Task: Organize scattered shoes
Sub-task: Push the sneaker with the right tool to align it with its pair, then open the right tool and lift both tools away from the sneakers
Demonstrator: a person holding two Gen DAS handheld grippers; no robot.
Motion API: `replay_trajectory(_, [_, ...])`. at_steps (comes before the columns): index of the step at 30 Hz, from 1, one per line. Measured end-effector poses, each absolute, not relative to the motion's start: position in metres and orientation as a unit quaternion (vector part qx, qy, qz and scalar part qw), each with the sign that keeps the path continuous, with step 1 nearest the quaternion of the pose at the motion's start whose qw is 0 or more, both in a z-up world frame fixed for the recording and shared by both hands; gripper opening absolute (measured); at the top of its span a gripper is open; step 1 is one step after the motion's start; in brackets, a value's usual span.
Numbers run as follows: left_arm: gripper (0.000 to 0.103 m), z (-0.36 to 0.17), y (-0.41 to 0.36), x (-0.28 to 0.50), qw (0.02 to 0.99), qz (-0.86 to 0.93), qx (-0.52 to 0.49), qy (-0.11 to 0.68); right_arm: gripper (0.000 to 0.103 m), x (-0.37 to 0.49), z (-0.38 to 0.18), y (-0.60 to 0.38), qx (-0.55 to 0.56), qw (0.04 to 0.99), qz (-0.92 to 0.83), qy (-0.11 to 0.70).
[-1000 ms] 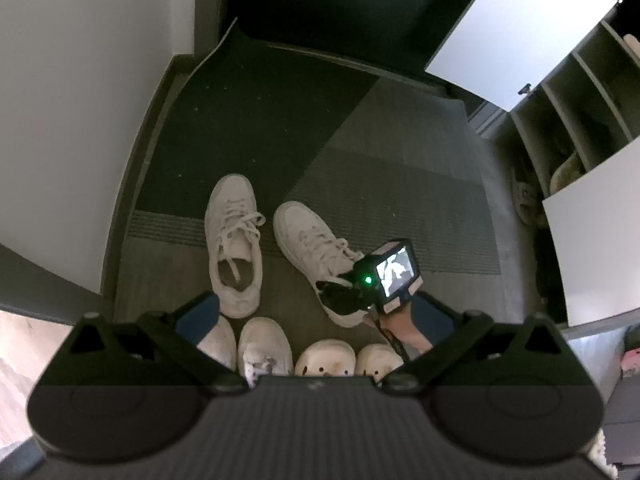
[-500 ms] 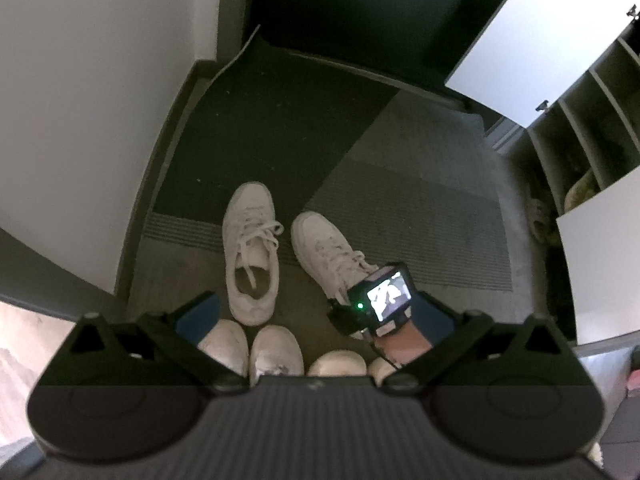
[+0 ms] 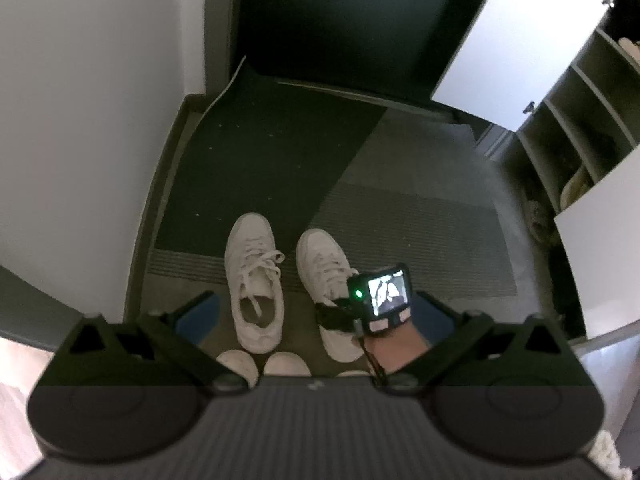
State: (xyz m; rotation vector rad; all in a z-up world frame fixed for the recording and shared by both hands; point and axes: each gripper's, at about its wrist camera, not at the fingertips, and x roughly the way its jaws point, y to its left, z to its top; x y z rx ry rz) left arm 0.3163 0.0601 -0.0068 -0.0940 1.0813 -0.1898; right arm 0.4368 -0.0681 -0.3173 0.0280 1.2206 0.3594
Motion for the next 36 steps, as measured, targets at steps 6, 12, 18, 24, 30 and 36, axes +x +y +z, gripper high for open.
replay_trajectory(6, [0.103,-0.004,0.053,0.312,0.857,-0.095,-0.031,0.506,0.021,0.454,-0.315,-0.057,0.061,0.803,0.131,0.578])
replay_trajectory(12, [0.103,0.0,0.056,0.311,0.861,-0.091,-0.037,0.498,0.021,0.462,-0.311,-0.04,0.057,0.813,0.117,0.567])
replay_trajectory(18, [0.103,-0.001,0.059,0.312,0.858,-0.093,-0.043,0.503,0.021,0.47,-0.306,-0.024,0.037,0.838,0.107,0.533])
replay_trajectory(24, [0.103,0.002,0.071,0.315,0.865,-0.079,-0.05,0.493,0.022,0.48,-0.316,-0.009,0.018,0.846,0.093,0.525])
replay_trajectory(30, [0.103,0.005,0.077,0.317,0.874,-0.062,-0.032,0.481,0.029,0.475,-0.328,-0.002,0.016,0.82,0.088,0.566])
replay_trajectory(36, [0.103,0.039,0.098,0.306,0.905,-0.058,-0.068,0.416,0.059,0.448,-0.291,-0.037,0.072,0.821,0.086,0.56])
